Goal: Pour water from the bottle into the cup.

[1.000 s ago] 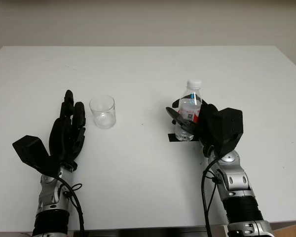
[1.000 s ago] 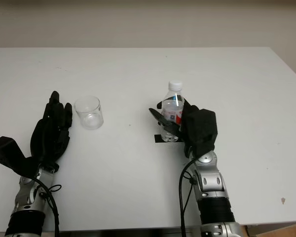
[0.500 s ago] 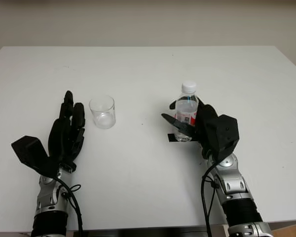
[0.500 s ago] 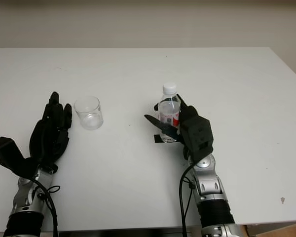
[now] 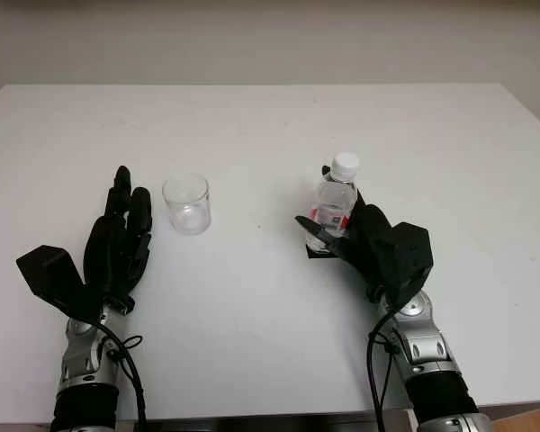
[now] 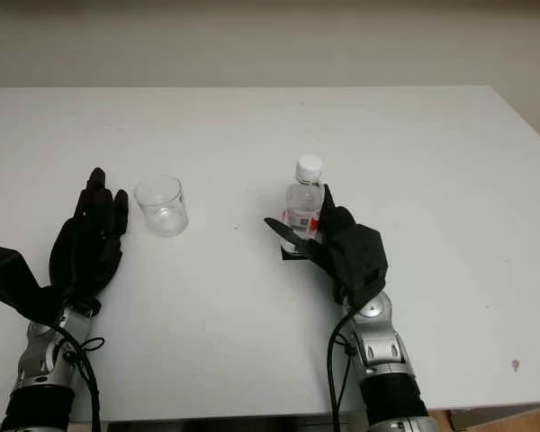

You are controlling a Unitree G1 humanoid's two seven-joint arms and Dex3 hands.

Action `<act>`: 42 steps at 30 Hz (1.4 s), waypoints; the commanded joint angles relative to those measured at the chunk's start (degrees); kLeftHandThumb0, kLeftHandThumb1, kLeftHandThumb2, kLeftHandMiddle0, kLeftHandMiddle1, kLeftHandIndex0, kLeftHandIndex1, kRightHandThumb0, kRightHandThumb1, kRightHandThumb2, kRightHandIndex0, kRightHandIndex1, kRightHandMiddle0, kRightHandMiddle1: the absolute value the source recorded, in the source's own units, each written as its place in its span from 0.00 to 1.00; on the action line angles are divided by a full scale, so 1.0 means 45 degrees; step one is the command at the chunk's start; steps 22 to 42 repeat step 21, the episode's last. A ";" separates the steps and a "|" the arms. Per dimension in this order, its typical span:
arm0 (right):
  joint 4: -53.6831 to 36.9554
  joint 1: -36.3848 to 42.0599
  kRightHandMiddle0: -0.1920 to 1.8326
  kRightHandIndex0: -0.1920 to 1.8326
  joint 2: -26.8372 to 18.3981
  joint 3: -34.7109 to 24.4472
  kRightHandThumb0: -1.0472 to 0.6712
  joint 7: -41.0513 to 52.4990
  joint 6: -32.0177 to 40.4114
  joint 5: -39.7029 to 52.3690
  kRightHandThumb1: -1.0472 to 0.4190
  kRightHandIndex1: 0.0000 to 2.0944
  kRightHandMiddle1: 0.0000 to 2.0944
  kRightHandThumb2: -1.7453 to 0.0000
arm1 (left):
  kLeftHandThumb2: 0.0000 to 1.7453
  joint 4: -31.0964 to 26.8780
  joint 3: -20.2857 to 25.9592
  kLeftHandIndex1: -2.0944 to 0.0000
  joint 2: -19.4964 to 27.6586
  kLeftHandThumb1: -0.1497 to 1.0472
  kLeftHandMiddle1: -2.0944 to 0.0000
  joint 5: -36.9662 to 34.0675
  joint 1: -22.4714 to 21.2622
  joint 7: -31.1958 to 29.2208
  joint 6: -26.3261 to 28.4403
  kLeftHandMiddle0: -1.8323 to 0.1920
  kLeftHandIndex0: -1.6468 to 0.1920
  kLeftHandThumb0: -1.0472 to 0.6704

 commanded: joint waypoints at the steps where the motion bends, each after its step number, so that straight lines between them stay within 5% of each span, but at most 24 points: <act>1: -0.0405 0.0144 0.00 0.00 -0.0003 -0.0139 0.14 -0.0037 0.0049 0.0123 0.09 0.01 0.03 0.97 | 0.24 0.0144 0.0070 0.97 0.0053 1.00 0.97 -0.0047 0.0294 0.0004 0.0159 0.97 0.99 0.21; 16: -0.0937 0.1007 0.00 0.00 -0.0428 -0.0530 0.06 0.0269 -0.0879 0.0364 0.06 0.00 0.00 0.96 | 0.23 0.0152 0.0051 0.97 0.0009 1.00 0.97 0.0000 0.0268 0.0060 0.0210 0.97 0.99 0.21; 42: -0.0989 0.1093 0.00 0.00 -0.0314 -0.0465 0.07 0.0777 -0.1096 0.0740 0.07 0.00 0.00 0.97 | 0.24 0.0224 0.0011 0.97 -0.0008 1.00 0.97 0.0030 0.0296 0.0017 0.0074 0.97 0.99 0.21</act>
